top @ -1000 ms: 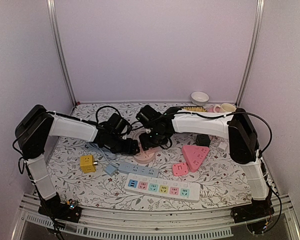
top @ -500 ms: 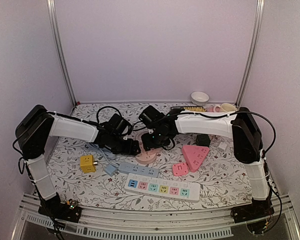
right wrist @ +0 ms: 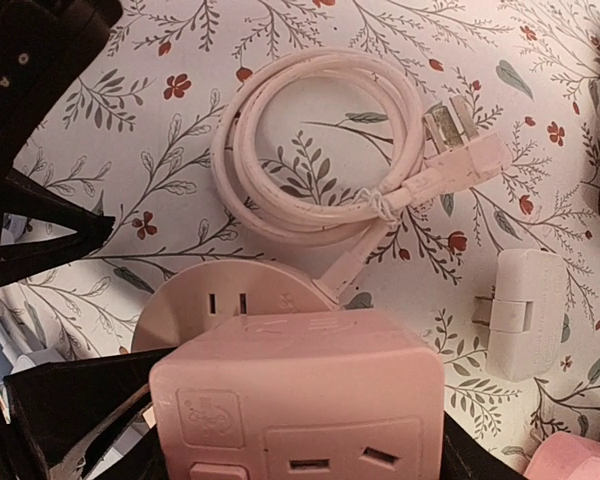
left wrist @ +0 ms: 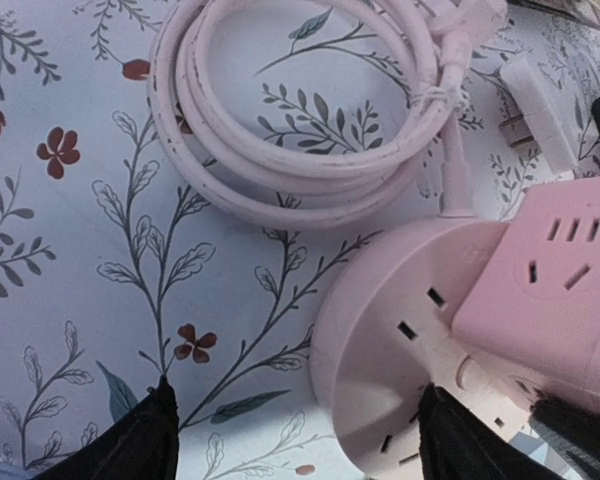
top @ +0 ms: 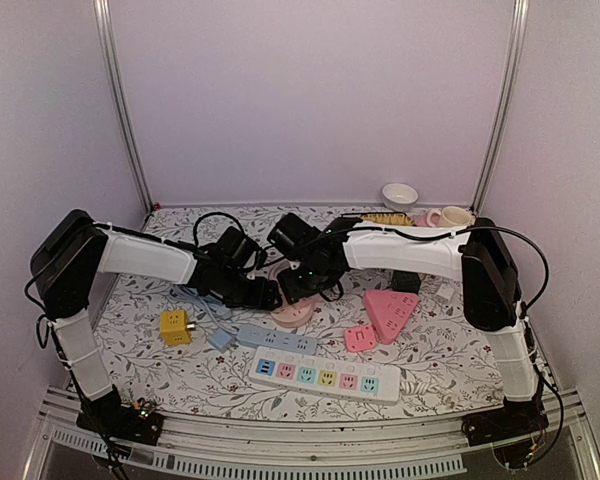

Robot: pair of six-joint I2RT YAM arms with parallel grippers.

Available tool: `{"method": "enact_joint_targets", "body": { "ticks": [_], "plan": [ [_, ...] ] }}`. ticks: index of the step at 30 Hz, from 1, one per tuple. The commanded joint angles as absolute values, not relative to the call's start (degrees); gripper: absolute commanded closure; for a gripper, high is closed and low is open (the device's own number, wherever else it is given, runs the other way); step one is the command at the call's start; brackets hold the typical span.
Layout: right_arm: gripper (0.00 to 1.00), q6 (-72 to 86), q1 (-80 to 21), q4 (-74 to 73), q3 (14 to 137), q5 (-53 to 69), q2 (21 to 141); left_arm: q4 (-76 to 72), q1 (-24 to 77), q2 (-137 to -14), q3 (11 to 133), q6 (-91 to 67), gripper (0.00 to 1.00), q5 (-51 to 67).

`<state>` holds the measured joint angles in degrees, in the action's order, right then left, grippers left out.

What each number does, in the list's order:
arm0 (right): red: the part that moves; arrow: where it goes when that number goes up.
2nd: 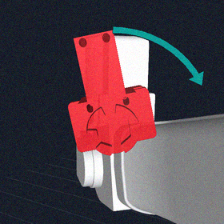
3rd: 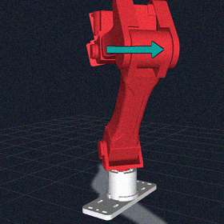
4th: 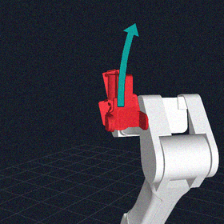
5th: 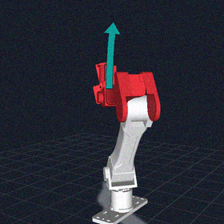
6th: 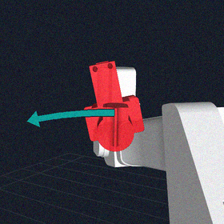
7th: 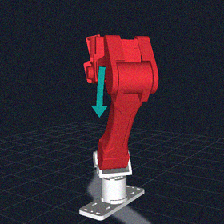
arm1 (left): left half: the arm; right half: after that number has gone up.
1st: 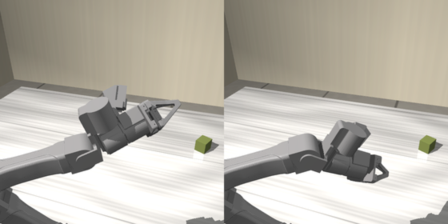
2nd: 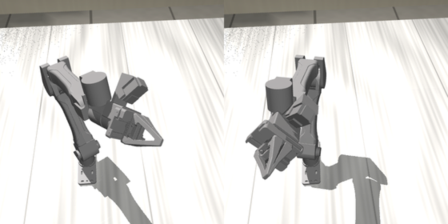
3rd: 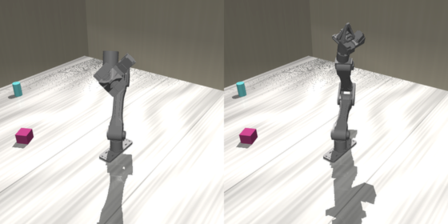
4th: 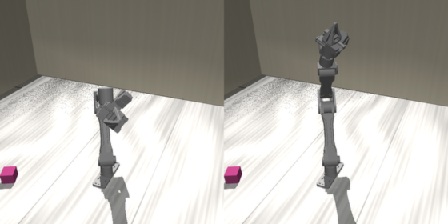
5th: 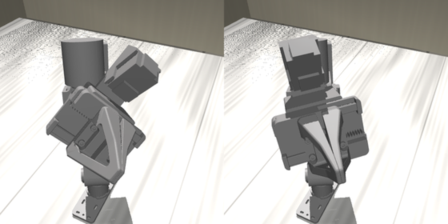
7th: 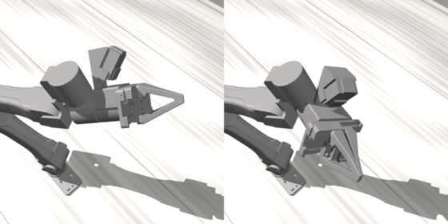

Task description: Pull the plug off the socket

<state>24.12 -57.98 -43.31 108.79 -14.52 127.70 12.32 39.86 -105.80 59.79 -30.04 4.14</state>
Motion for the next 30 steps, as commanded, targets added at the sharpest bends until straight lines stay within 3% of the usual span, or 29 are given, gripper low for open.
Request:
{"method": "enact_joint_targets", "body": {
  "ticks": [1, 16, 30],
  "plan": [
    [0.58, 23.13, -60.39, -33.57, 114.68, -14.33, 123.49, 22.90, 40.81, -111.65, 56.95, -28.76, 0.17, 0.30],
    [0.59, 35.15, -58.67, -23.82, 101.13, -7.04, 116.98, 20.32, 40.99, -110.92, 55.68, -30.12, 0.17, 2.91],
    [0.59, 38.66, -55.22, -21.64, 102.84, -1.96, 117.29, 20.74, 44.68, -110.85, 56.11, -29.08, 0.16, 1.16]
  ]
}}
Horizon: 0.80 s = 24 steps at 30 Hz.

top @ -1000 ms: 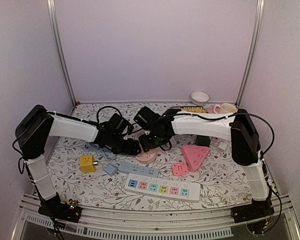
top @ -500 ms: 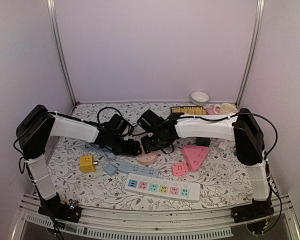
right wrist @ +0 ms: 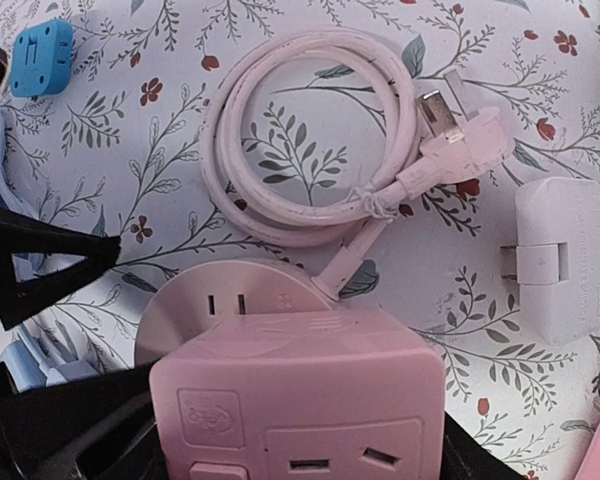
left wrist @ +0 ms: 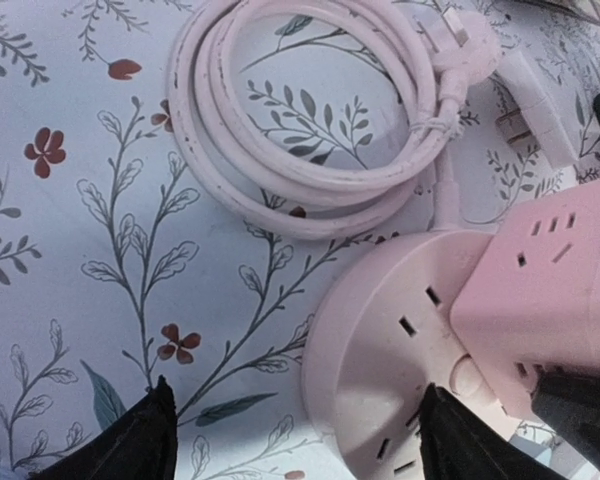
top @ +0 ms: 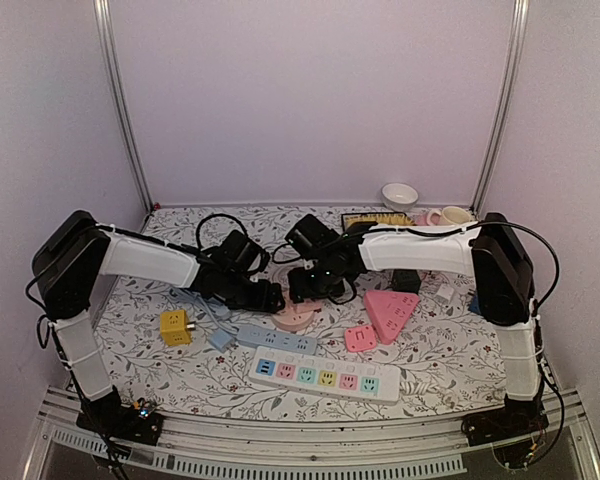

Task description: Pull the plug off the socket

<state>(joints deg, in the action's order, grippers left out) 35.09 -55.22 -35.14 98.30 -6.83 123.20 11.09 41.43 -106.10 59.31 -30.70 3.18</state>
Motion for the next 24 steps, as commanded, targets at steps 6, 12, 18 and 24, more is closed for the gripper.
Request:
{"method": "enact_joint_targets", "body": {
  "ticks": [6, 12, 18, 24],
  "plan": [
    [0.59, 34.99, -56.00, -21.62, 105.62, -2.42, 117.73, 21.89, 44.79, -112.07, 56.50, -29.38, 0.16, 0.47],
    [0.59, 33.05, -56.86, -22.10, 105.76, -4.52, 117.18, 22.85, 44.65, -114.89, 57.30, -29.47, 0.16, -0.55],
    [0.59, 36.57, -53.60, -20.84, 102.77, 0.39, 114.83, 22.88, 44.02, -115.48, 57.04, -29.79, 0.16, -0.36],
    [0.59, 36.48, -52.96, -20.95, 101.60, -1.14, 113.63, 22.89, 43.66, -114.89, 57.45, -29.53, 0.16, -0.02]
  ]
}}
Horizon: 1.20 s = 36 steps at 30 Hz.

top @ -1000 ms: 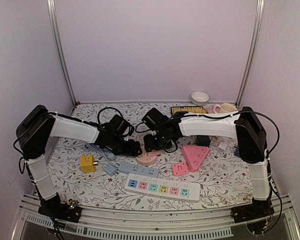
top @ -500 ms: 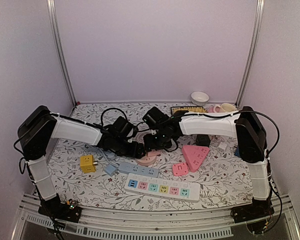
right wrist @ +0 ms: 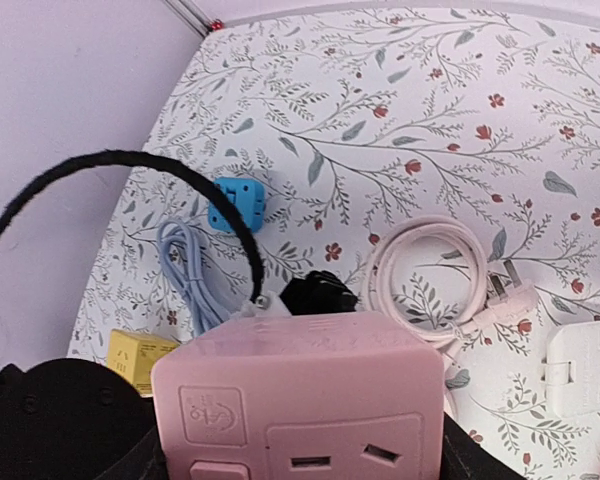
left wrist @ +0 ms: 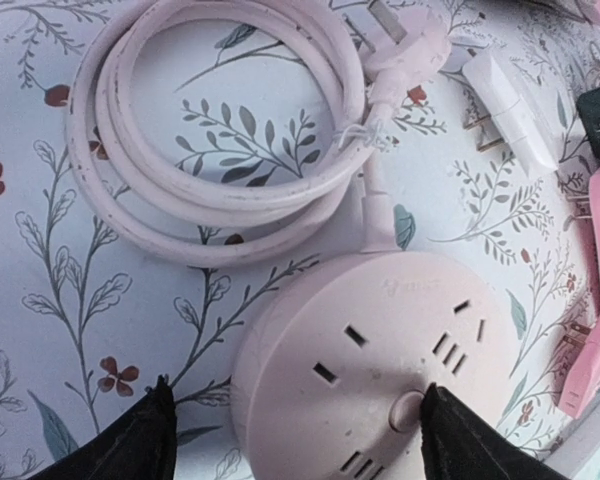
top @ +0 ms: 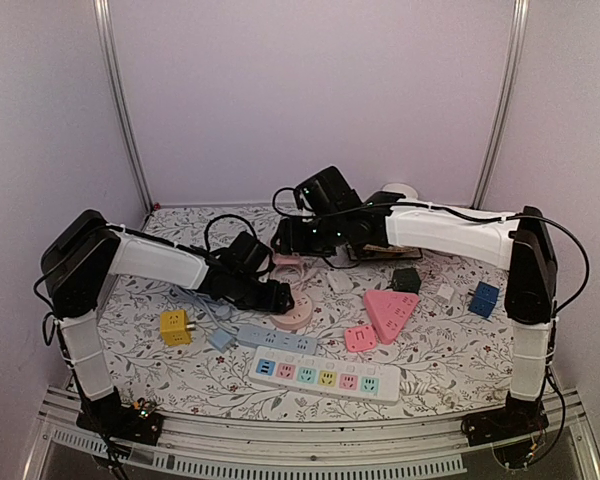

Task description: Pull the plug off the socket

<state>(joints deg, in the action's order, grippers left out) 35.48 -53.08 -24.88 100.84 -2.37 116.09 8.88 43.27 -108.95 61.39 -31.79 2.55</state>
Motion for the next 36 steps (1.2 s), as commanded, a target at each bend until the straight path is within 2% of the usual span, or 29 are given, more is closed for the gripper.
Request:
{"method": "enact_joint_targets", "body": {
  "ticks": [1, 8, 13, 20, 36],
  "plan": [
    [0.59, 36.60, -52.73, -21.12, 100.90, -1.48, 113.38, 22.99, 43.52, -114.73, 57.62, -29.42, 0.16, -0.08],
    [0.58, 38.62, -49.40, -21.47, 92.74, -3.12, 108.43, 23.91, 42.48, -111.62, 59.36, -28.29, 0.16, 0.00],
    [0.58, 40.45, -46.11, -21.45, 87.49, 0.07, 106.68, 25.28, 41.93, -108.26, 62.29, -26.79, 0.16, -0.12],
    [0.58, 42.50, -45.90, -21.53, 82.02, 3.86, 106.67, 28.08, 40.78, -104.89, 66.50, -25.53, 0.16, -1.00],
    [0.57, 47.35, -47.03, -15.11, 73.16, 12.84, 108.47, 29.36, 38.19, -99.16, 66.67, -25.83, 0.16, -0.21]
  ]
}}
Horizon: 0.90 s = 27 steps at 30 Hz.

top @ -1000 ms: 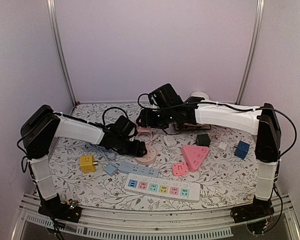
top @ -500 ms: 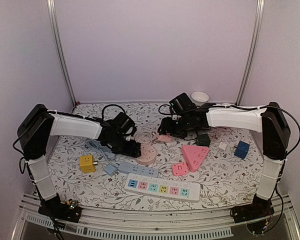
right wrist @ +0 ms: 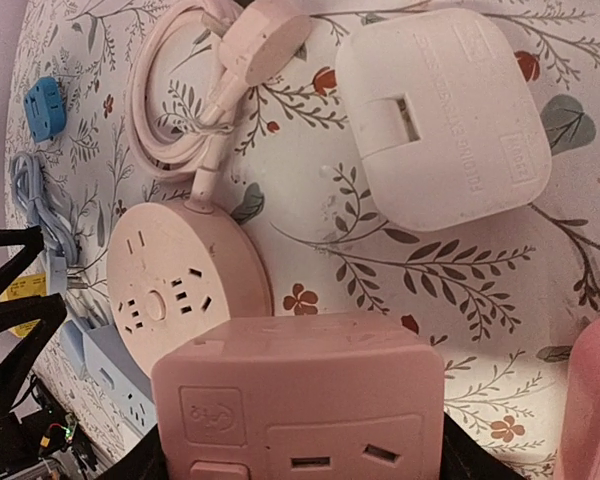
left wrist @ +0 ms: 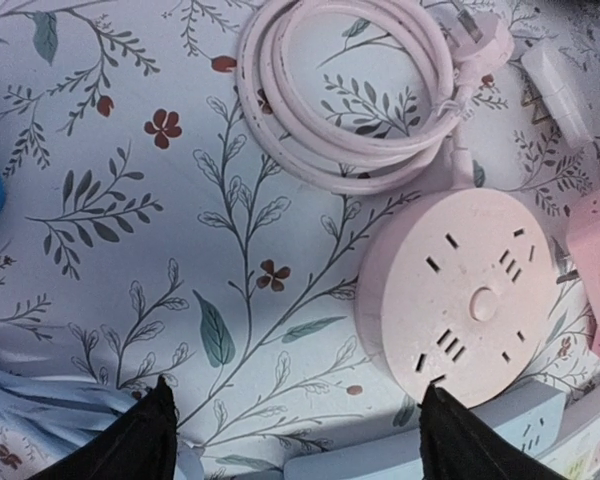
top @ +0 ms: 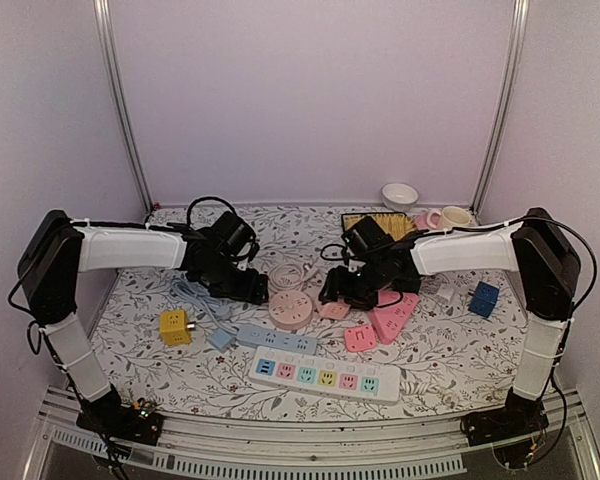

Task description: Pull the plug off the socket

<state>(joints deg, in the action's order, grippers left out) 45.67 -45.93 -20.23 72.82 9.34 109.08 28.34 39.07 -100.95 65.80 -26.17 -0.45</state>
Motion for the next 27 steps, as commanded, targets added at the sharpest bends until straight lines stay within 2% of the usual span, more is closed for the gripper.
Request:
{"method": "enact_joint_targets", "body": {
  "ticks": [1, 8, 15, 27],
  "plan": [
    [0.57, 47.44, -47.62, -14.78, 73.84, 13.55, 109.25, 29.36, 38.15, -99.08, 66.64, -25.82, 0.16, -0.20],
    [0.57, 48.63, -50.31, -13.31, 79.79, 15.73, 115.79, 29.02, 37.62, -98.89, 65.95, -26.08, 0.16, -0.06],
    [0.56, 48.25, -49.08, -12.77, 80.46, 15.71, 116.24, 28.92, 37.20, -98.02, 64.83, -26.04, 0.16, -0.17],
    [0.21, 47.60, -46.16, -12.44, 74.99, 15.99, 113.67, 28.64, 36.65, -97.05, 63.72, -26.10, 0.16, 0.01]
  ]
}}
